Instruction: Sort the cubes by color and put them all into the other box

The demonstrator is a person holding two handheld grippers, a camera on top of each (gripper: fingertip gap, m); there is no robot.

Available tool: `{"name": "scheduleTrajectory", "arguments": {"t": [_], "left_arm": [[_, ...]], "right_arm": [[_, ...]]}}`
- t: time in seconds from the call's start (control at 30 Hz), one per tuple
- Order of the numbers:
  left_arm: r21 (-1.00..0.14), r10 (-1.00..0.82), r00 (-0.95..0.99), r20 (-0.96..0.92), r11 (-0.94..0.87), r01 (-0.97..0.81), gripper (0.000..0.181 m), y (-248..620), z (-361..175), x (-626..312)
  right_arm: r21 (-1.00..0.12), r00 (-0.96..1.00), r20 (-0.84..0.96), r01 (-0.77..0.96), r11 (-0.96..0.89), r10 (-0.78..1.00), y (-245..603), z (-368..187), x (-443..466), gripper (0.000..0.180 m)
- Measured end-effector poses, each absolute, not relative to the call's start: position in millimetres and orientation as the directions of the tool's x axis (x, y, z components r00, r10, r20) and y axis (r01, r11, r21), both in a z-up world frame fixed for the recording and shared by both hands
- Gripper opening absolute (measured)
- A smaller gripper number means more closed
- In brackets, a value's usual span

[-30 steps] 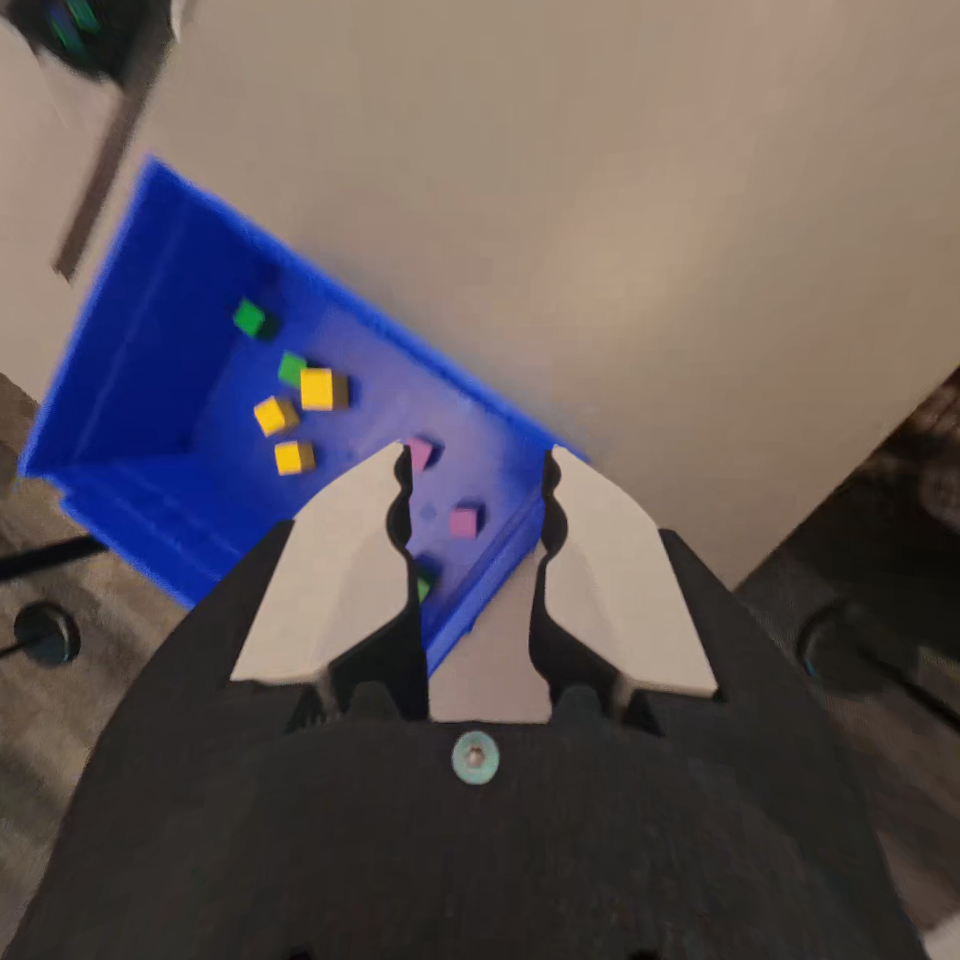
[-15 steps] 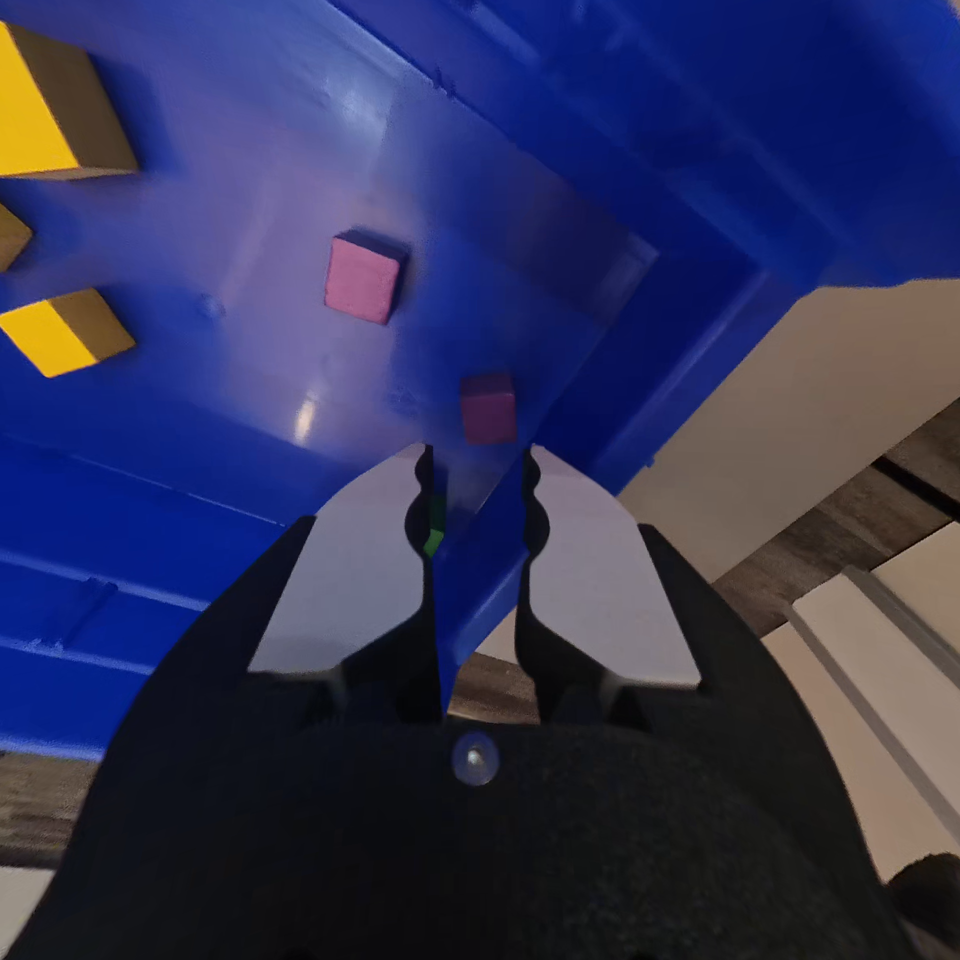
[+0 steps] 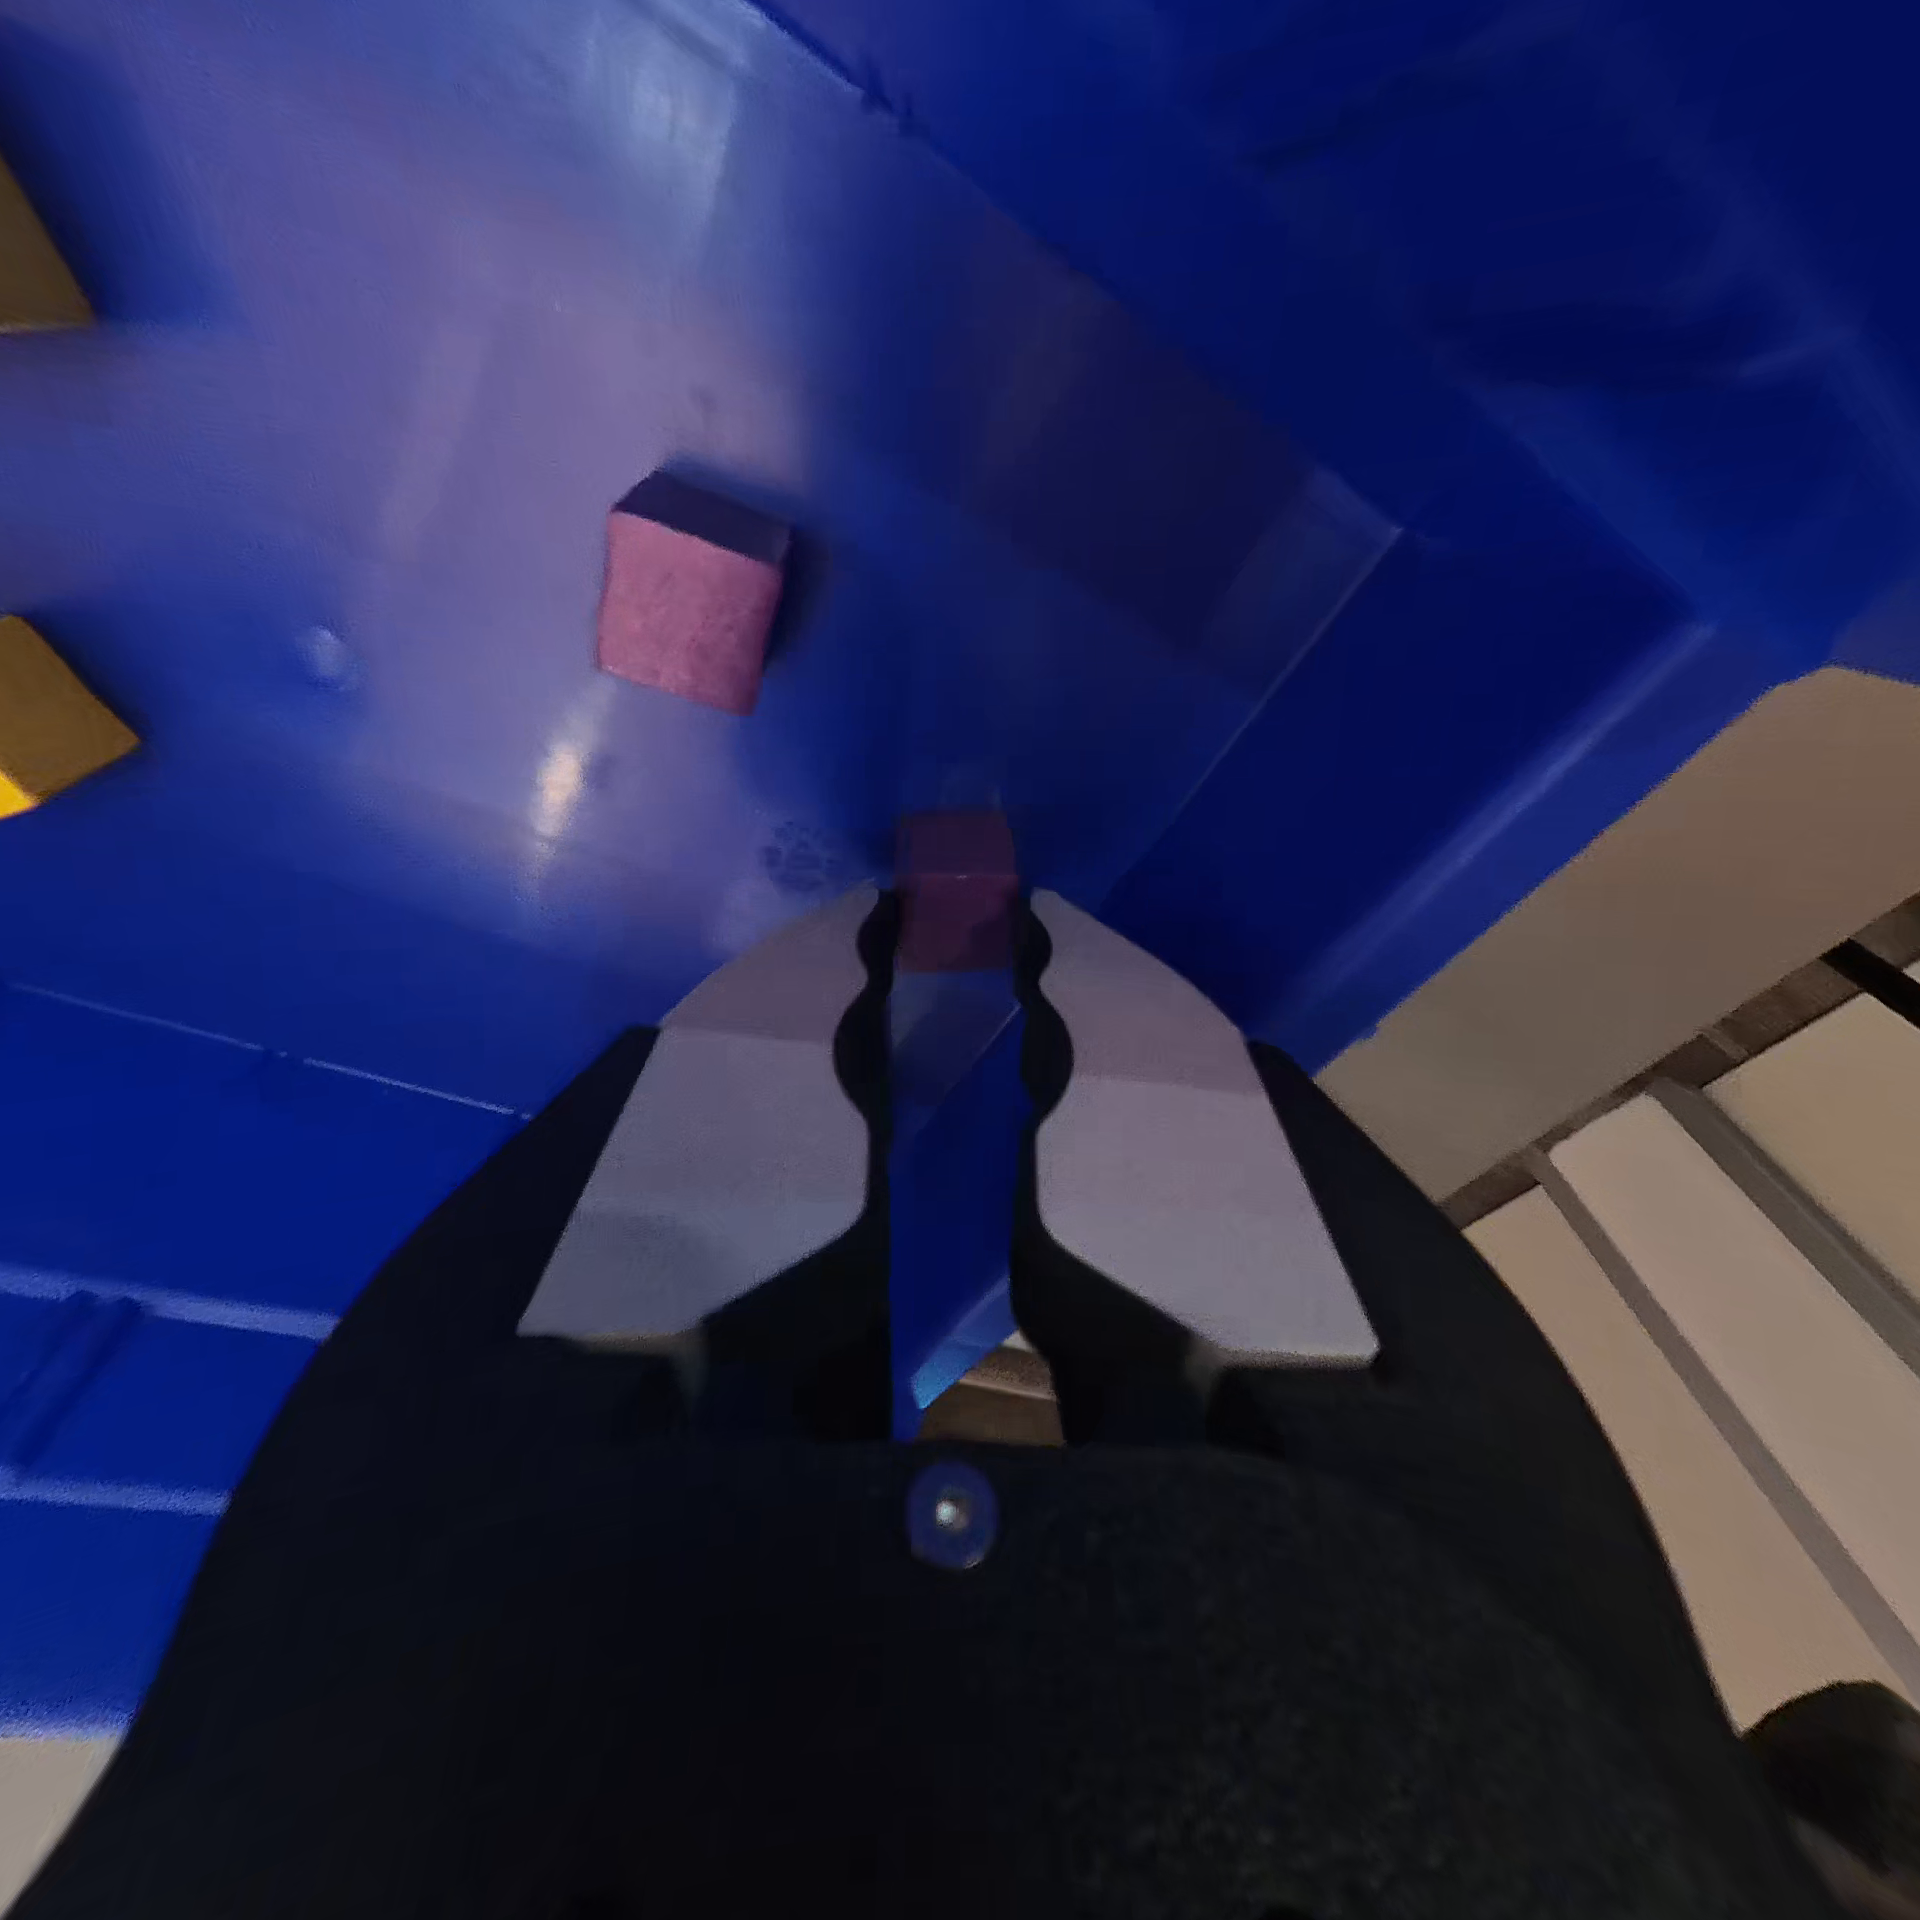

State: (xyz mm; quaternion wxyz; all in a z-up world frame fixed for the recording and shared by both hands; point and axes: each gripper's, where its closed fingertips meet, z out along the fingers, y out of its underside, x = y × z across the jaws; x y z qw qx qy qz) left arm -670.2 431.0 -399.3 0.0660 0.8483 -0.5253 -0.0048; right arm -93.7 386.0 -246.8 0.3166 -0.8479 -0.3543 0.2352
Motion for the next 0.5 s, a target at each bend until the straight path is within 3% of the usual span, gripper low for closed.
{"name": "scheduleTrajectory", "arguments": {"t": [0.1, 0.23, 0.37, 0.5], "left_arm": [[0.057, -0.885, 0.465, -0.030, -0.466, -0.883, 0.022, 449.3, -380.5, -671.1], [-0.324, -0.840, 0.519, -0.159, -0.452, -0.831, 0.022, 491.2, -307.1, -618.6], [-0.705, -0.846, 0.458, -0.274, -0.147, -0.694, 0.021, 499.4, -219.6, -498.6], [-0.890, -0.903, 0.312, -0.295, 0.142, -0.433, 0.021, 463.2, -175.1, -364.8]], "right_arm": [[-0.716, 0.652, -0.176, 0.429, -0.551, 0.737, 388.5, -246.0, -90.1, 0.063], [-0.776, 0.649, -0.280, 0.281, -0.565, 0.708, 397.8, -238.0, -92.5, 0.061], [-0.818, 0.570, -0.451, 0.046, -0.574, 0.687, 417.5, -225.4, -108.7, 0.058], [-0.768, 0.337, -0.628, -0.121, -0.629, 0.701, 424.4, -210.3, -150.3, 0.064]]}}
